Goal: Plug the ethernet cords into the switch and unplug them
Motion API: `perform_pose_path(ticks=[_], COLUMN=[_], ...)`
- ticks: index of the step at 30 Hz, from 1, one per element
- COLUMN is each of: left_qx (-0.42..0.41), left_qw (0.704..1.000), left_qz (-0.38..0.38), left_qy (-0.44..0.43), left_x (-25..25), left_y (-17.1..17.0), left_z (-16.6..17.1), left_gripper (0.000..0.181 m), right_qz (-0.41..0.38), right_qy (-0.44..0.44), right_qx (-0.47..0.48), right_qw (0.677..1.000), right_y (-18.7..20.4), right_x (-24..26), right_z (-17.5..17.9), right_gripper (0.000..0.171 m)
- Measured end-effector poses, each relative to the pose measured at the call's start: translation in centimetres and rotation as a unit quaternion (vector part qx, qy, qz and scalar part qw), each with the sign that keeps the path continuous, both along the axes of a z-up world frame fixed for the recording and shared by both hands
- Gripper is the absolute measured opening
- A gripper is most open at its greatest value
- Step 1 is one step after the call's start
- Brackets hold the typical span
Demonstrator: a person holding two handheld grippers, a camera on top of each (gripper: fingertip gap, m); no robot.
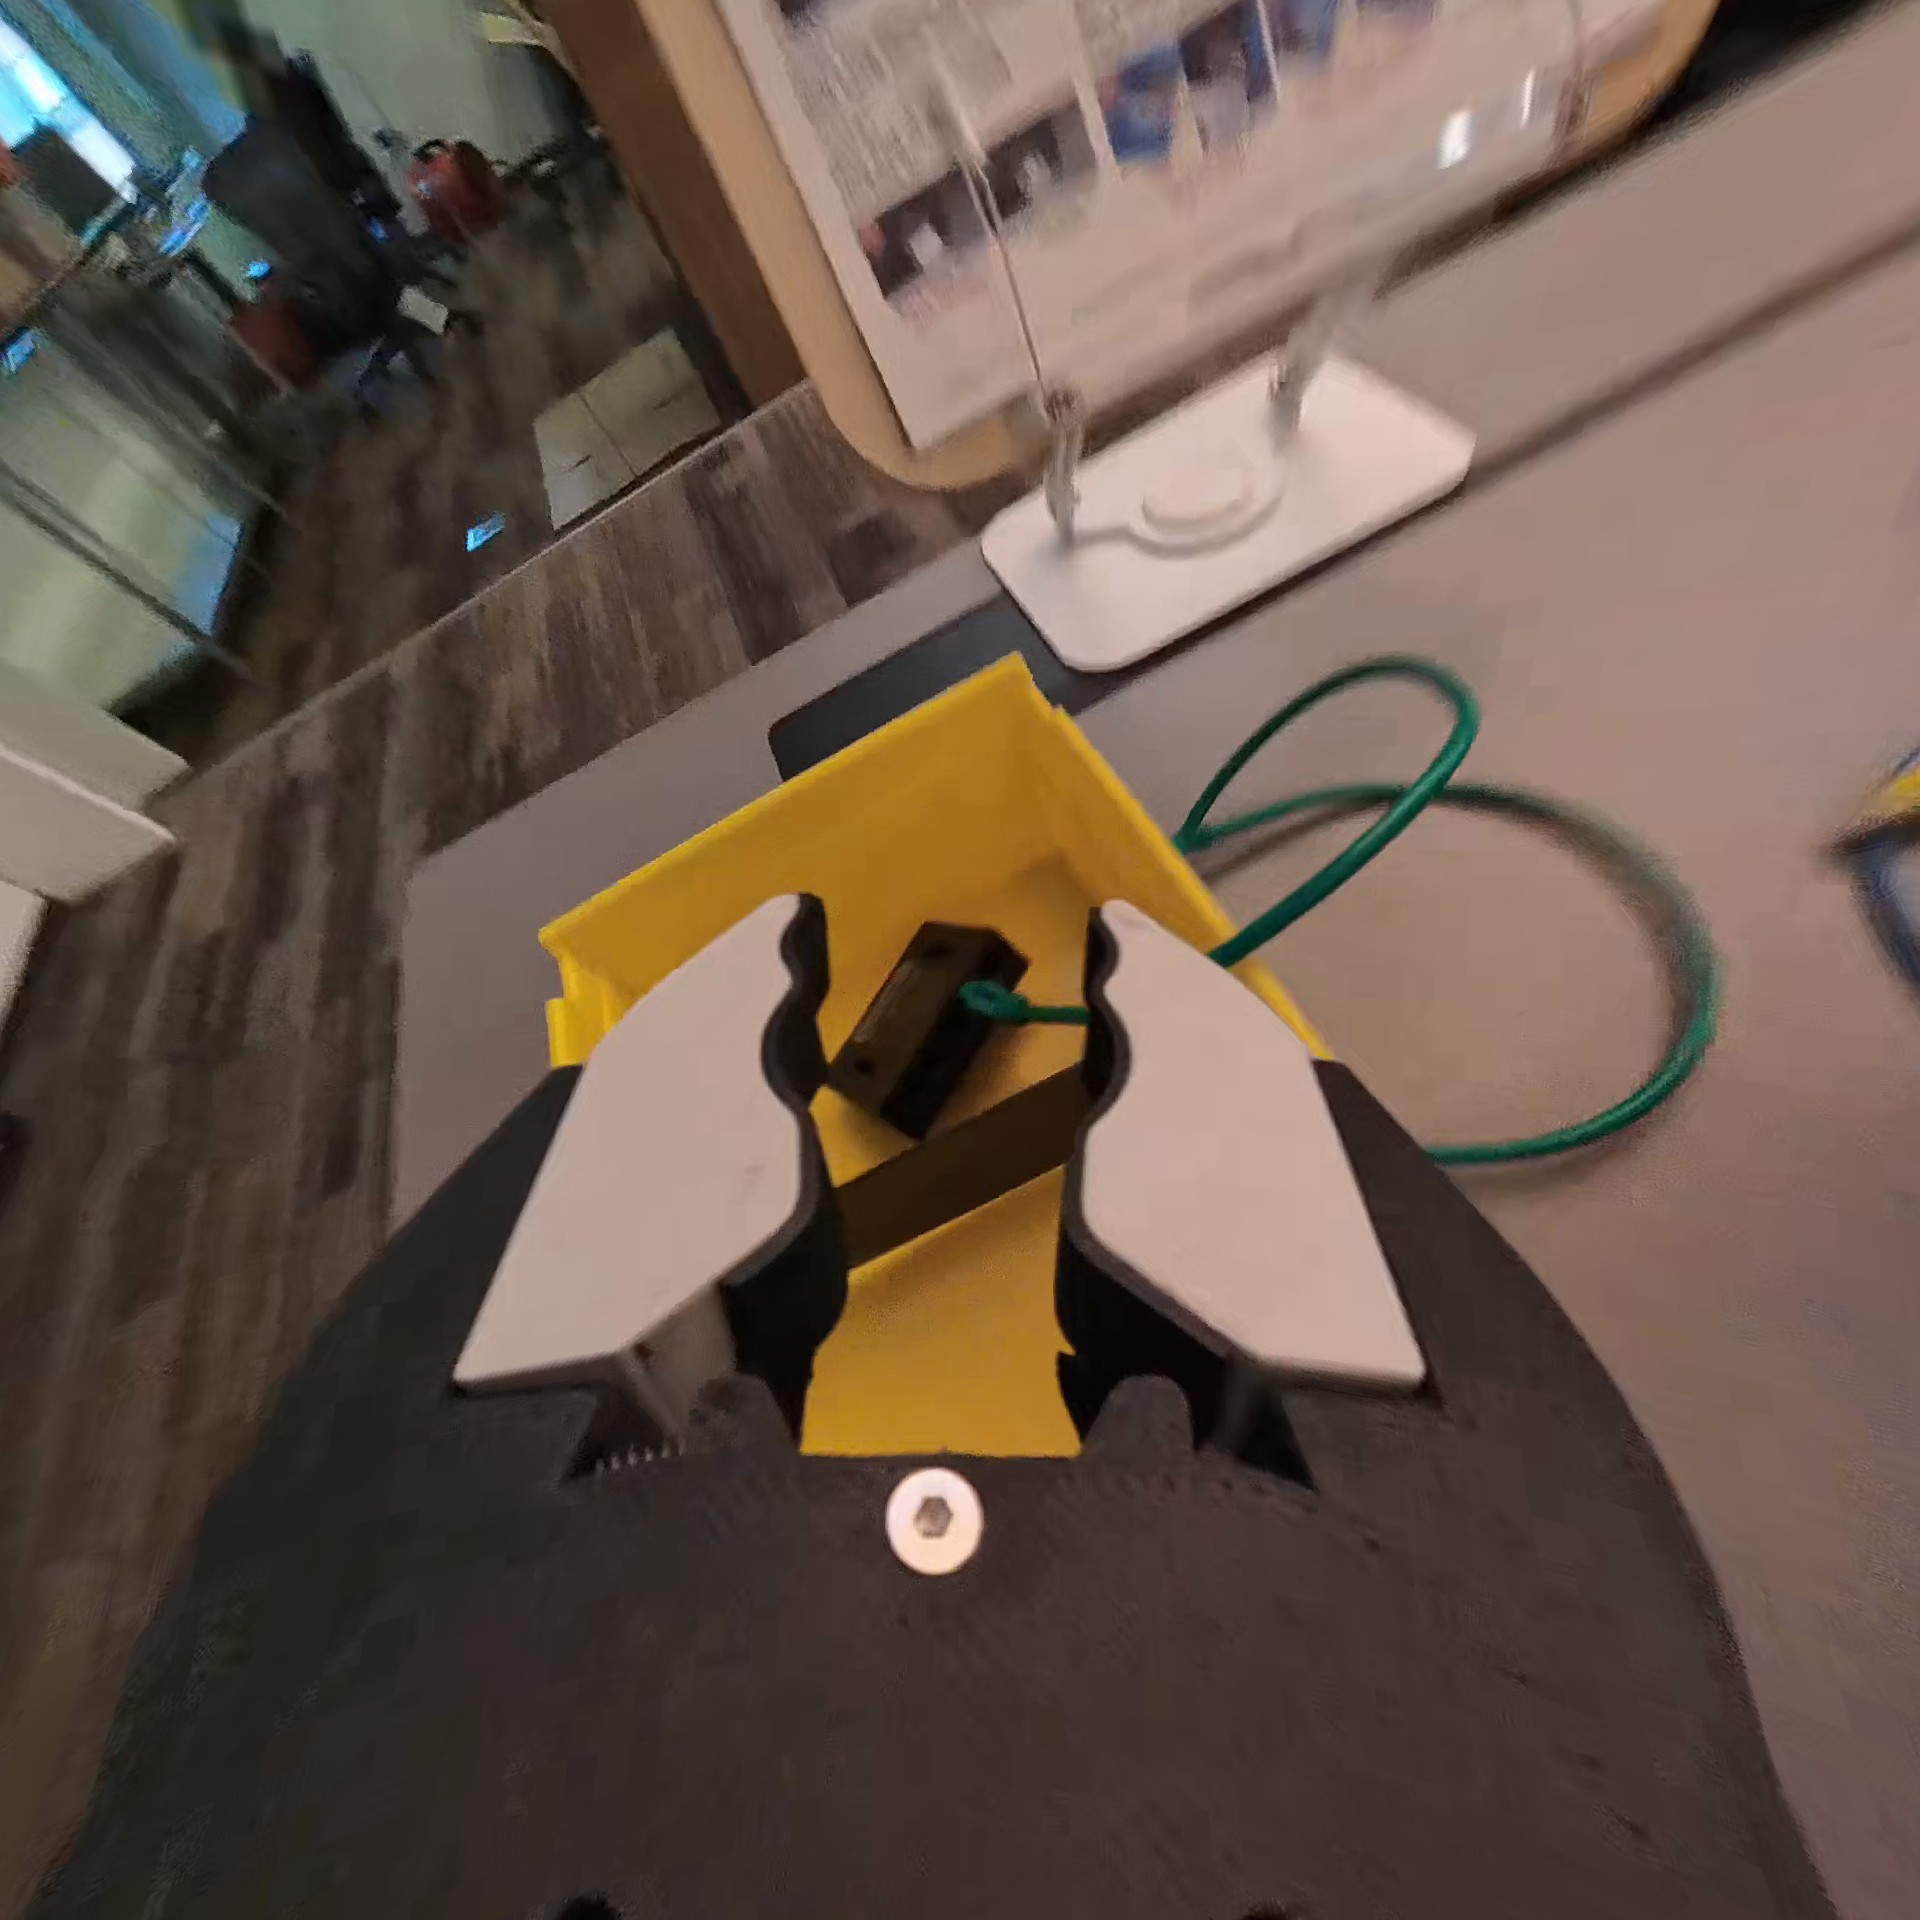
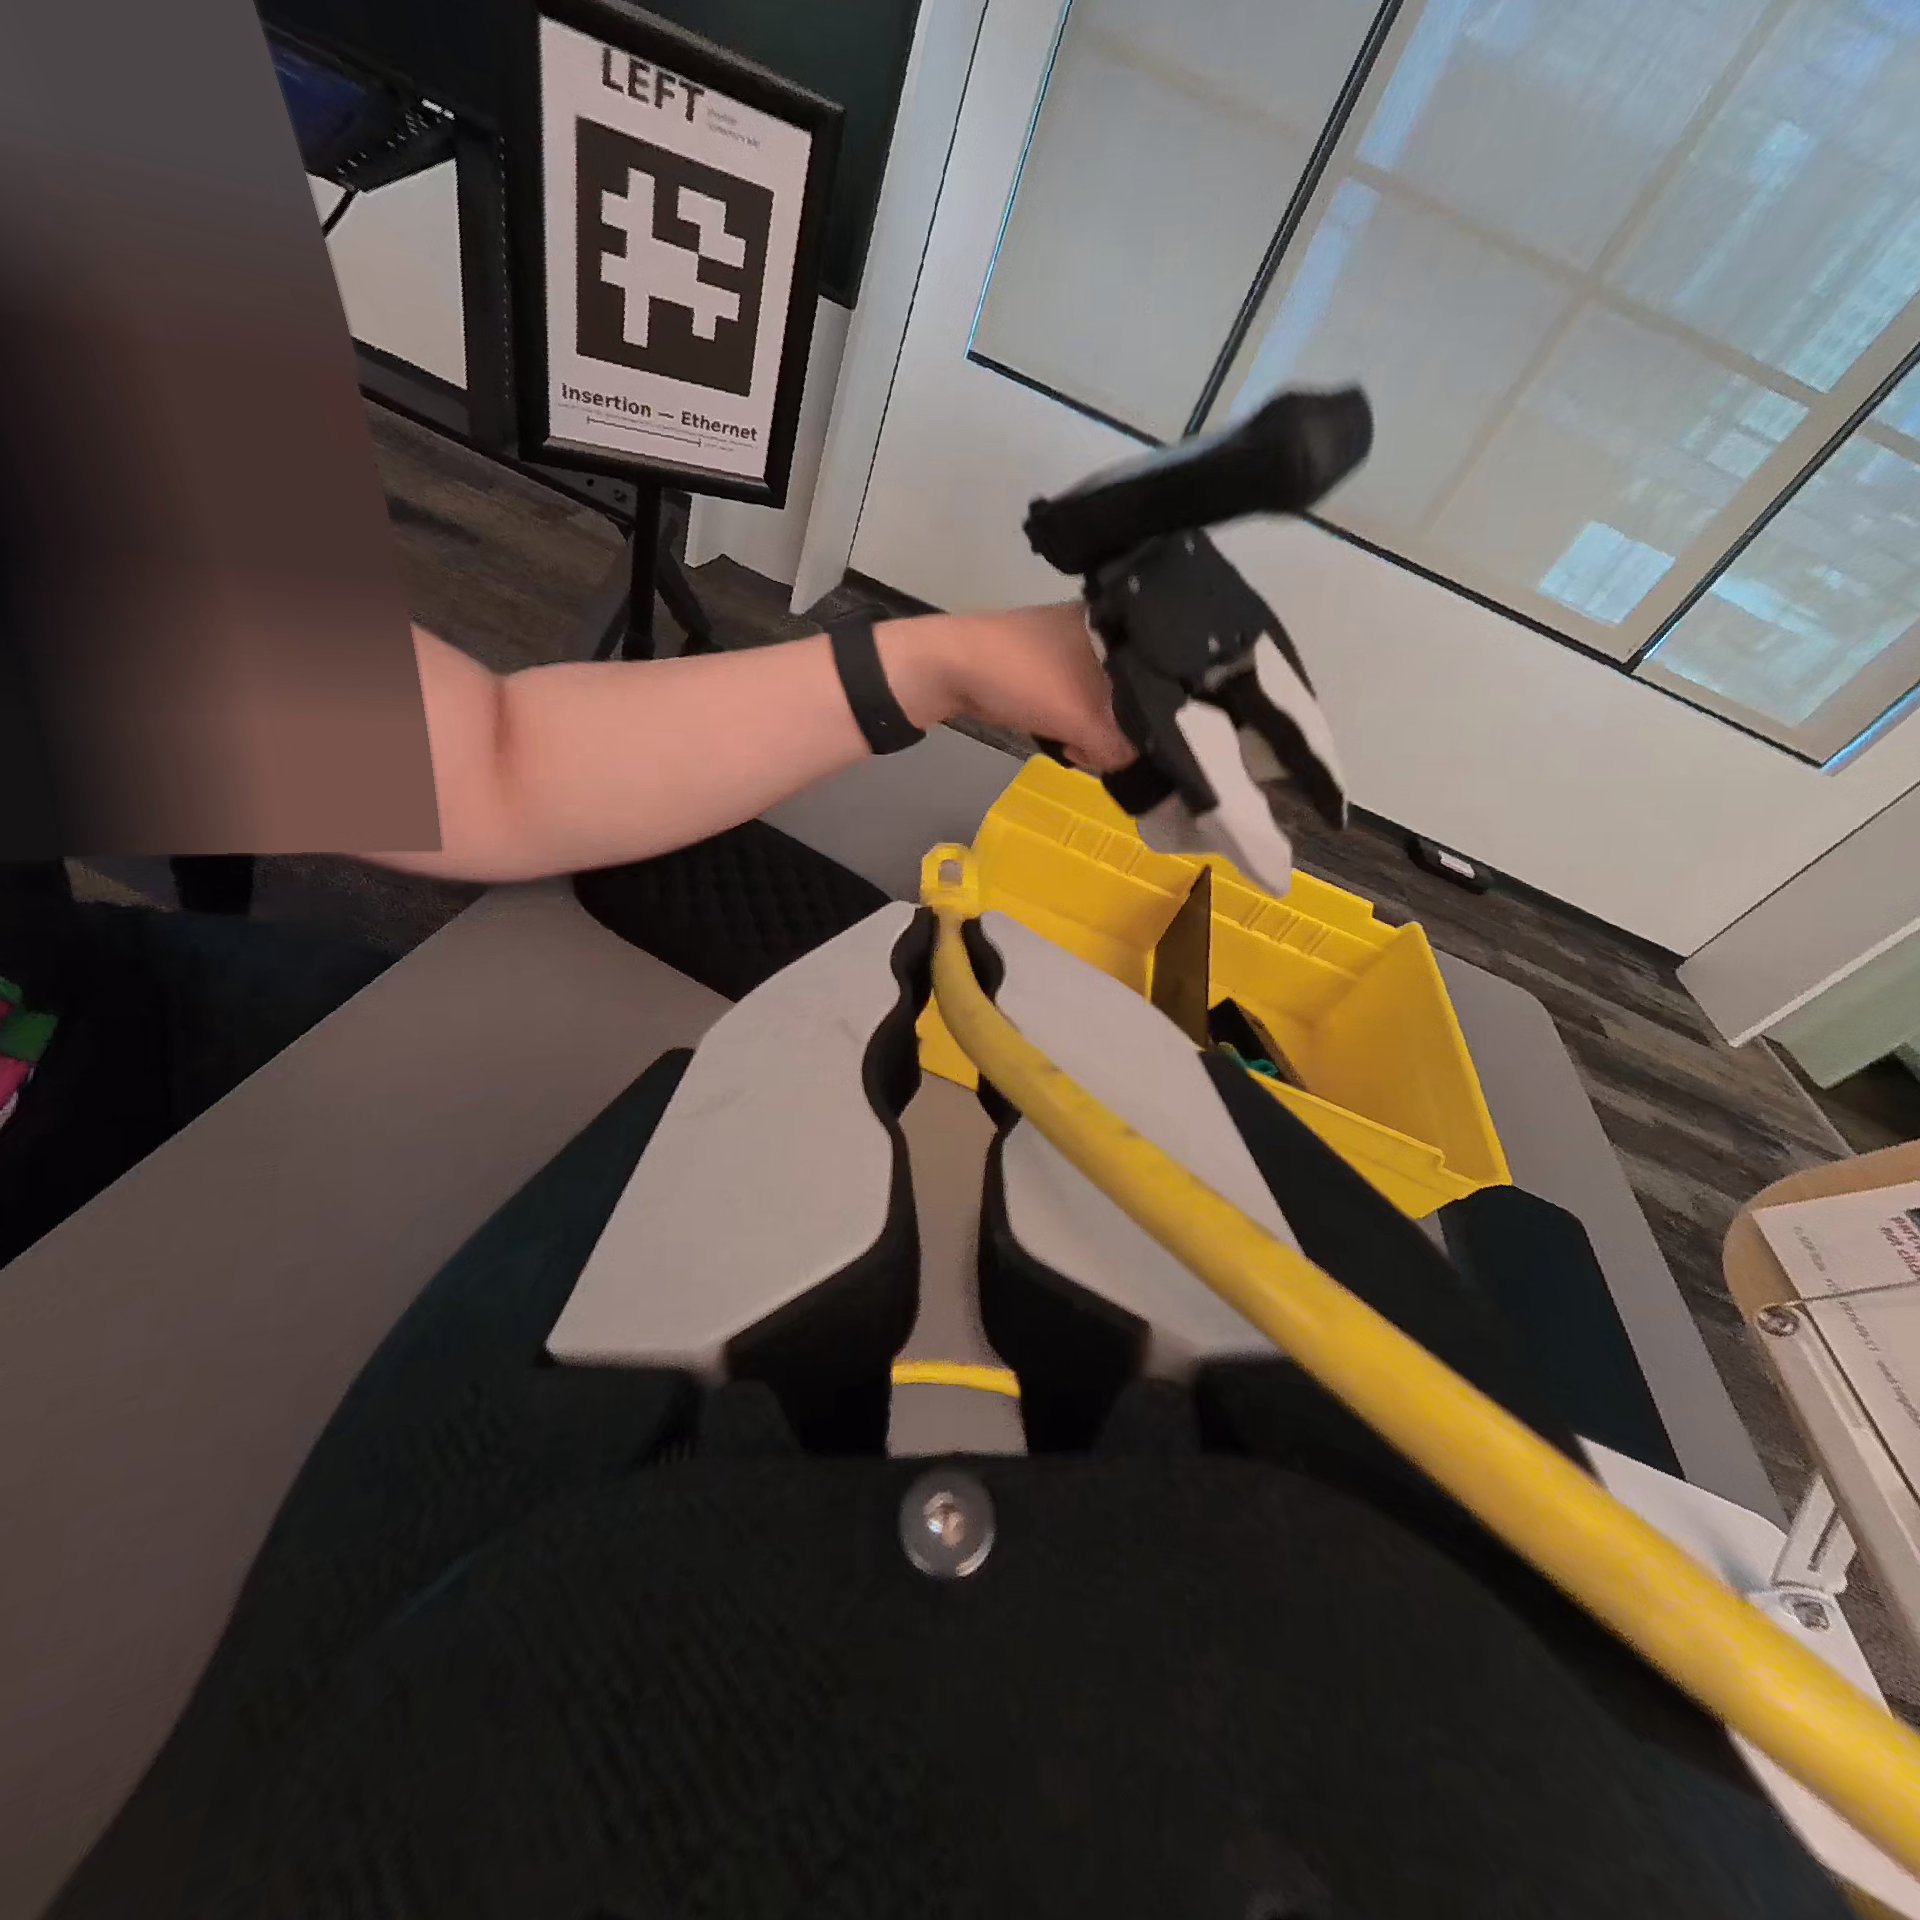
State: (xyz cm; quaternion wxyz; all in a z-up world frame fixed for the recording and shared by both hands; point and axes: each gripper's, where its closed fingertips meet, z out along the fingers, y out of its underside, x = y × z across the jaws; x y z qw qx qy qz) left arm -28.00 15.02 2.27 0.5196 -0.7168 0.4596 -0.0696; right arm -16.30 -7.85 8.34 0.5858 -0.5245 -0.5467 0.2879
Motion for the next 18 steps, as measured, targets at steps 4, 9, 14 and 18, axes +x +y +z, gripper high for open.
perform_pose_path(ticks=[4,9,14,18], left_qx=[0.037,-0.089,-0.136,-0.154], left_qw=[0.972,0.915,0.880,0.847], left_qz=[-0.055,-0.098,-0.144,-0.146], left_qy=[0.227,0.381,0.432,0.488], left_x=[-0.2,-1.2,-0.3,-1.4], left_y=[3.9,6.9,7.9,9.1], left_z=[-4.6,-10.0,-12.6,-15.0], left_gripper=[0.036,0.052,0.057,0.075], right_qz=[0.001,-0.015,-0.036,-0.048], right_qy=[0.015,0.003,-0.019,-0.027], right_qx=[-0.004,-0.013,-0.025,-0.036], right_qw=[1.000,1.000,0.999,0.998], right_y=[0.2,1.2,2.4,3.2], right_x=[0.8,1.3,1.8,2.1], right_z=[0.3,-0.7,-2.1,-2.9], right_gripper=[0.006,0.006,0.006,0.006])
